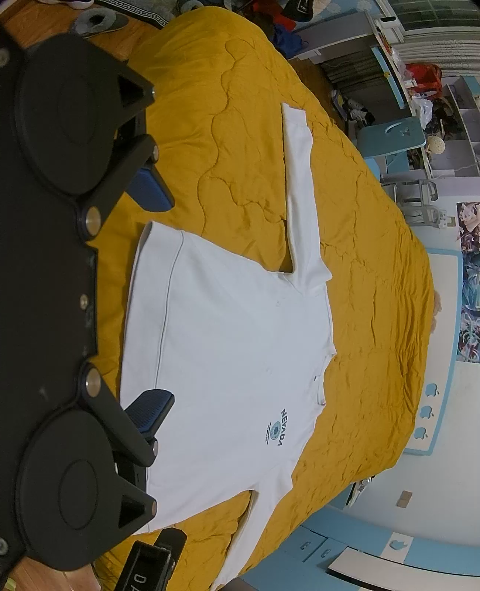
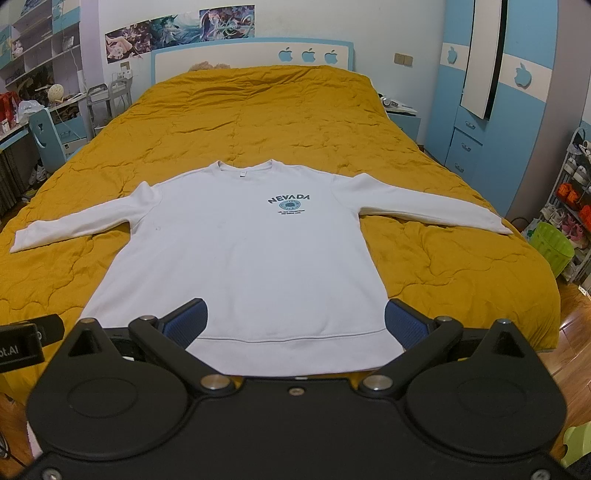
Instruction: Fold small clothes
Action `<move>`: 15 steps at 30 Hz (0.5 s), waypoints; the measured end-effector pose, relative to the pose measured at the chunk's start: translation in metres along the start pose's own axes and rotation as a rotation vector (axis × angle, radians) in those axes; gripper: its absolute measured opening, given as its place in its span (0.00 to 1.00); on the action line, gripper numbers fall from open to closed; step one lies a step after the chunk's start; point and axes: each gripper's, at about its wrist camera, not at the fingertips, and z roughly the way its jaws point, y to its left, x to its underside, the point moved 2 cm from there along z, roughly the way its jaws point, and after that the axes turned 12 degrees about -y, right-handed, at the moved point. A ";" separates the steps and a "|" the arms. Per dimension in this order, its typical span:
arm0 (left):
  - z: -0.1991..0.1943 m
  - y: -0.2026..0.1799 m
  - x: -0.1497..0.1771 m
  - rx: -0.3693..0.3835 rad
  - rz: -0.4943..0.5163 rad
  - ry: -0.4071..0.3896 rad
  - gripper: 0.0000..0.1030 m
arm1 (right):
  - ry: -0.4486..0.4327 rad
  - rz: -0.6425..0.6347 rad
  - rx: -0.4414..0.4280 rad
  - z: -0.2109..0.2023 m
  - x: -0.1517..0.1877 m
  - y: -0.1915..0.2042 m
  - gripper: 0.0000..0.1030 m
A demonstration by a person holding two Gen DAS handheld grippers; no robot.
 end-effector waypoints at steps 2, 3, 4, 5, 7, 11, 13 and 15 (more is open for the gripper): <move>0.000 0.000 0.000 0.000 0.001 -0.001 1.00 | -0.001 0.000 0.001 0.003 0.002 -0.002 1.00; 0.000 0.000 0.000 0.000 0.001 -0.002 1.00 | -0.001 0.000 0.000 0.002 0.002 -0.002 1.00; 0.001 0.000 0.000 0.000 0.001 -0.002 1.00 | -0.001 0.000 0.000 0.002 0.002 -0.001 1.00; 0.000 0.000 0.000 0.000 0.001 -0.003 1.00 | -0.001 -0.001 0.000 0.002 0.002 -0.001 1.00; 0.000 0.000 0.000 0.000 0.002 -0.003 1.00 | -0.001 -0.001 0.000 0.002 0.002 -0.002 1.00; 0.000 0.000 0.000 0.001 0.001 -0.002 1.00 | -0.002 -0.001 0.001 0.002 0.001 -0.001 1.00; 0.001 0.001 0.000 0.002 0.000 -0.002 1.00 | -0.002 0.000 0.000 0.003 0.001 -0.002 1.00; 0.001 0.001 0.000 0.001 -0.001 -0.001 1.00 | -0.003 -0.001 0.001 0.004 0.001 -0.002 1.00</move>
